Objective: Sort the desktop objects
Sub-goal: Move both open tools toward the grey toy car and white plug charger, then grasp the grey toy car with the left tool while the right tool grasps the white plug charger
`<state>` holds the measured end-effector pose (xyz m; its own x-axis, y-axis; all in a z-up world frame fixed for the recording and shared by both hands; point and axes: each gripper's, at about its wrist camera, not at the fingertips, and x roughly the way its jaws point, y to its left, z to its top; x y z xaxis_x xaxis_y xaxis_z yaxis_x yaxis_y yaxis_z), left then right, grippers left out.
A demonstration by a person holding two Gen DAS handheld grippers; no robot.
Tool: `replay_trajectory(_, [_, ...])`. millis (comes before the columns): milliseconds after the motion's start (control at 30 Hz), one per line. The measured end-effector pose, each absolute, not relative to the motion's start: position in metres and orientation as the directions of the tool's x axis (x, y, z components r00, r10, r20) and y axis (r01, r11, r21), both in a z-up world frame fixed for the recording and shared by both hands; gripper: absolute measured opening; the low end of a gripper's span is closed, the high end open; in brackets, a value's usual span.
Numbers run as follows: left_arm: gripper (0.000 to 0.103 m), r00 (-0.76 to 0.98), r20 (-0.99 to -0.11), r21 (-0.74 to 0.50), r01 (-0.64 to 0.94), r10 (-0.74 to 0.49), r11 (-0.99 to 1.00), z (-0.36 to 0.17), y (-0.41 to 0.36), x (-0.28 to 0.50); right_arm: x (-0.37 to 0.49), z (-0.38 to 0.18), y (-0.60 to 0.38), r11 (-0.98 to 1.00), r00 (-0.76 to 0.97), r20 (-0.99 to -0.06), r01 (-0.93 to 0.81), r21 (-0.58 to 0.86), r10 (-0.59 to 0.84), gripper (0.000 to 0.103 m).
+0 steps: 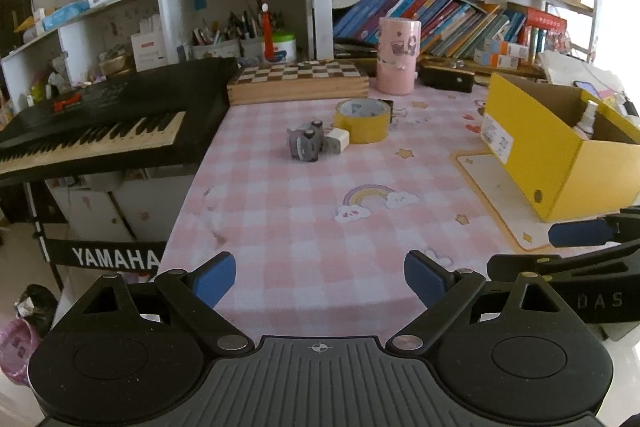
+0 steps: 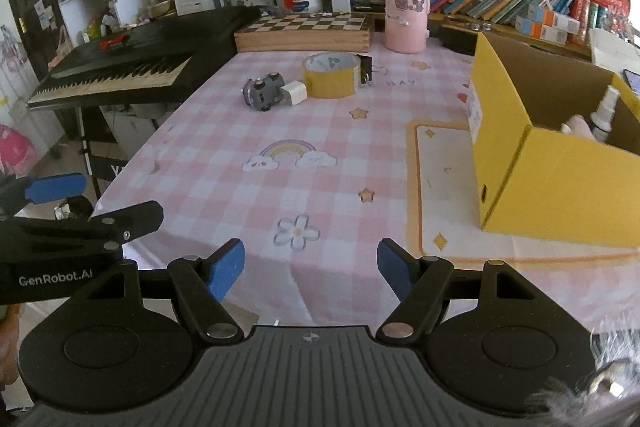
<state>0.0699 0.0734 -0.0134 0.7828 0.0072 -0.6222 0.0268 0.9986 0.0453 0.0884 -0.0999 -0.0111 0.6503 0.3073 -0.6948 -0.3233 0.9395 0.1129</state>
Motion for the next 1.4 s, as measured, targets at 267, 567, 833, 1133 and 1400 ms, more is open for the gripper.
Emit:
replay_trajectory(267, [0.093,0.784,-0.619,0.048,-0.021,0.047,0.999,-0.009,0.072,0.121,0.150,-0.008,-0.099,0.929,0.648,-0.684,-0.349,0.124,0.335,0.071])
replay_trajectory(567, [0.093,0.784,-0.613,0.050,-0.085,0.098,0.995,-0.005,0.070,0.169,0.214,-0.004,-0.101,0.913,0.637,-0.673,-0.379,0.150,0.375,0.072])
replay_trajectory(833, [0.093,0.781,-0.611,0.048,-0.129,0.132,0.990,-0.009,0.071,0.213,0.263,-0.009,-0.101,0.903,0.618,-0.680,-0.396,0.167,0.396,0.072])
replay_trajectory(1133, [0.086,0.745,-0.653,0.048,-0.143,0.140,0.989,-0.032,0.078,0.272,0.312,-0.028,-0.088,0.892,0.580,-0.710,-0.424,0.155,0.399,0.071])
replay_trajectory(1400, [0.065,0.696,-0.708,0.000,-0.169,0.119,0.986,-0.058,0.088,0.311,0.330,-0.042,-0.070,0.851,0.527,-0.727,-0.504,0.150,0.440,0.065])
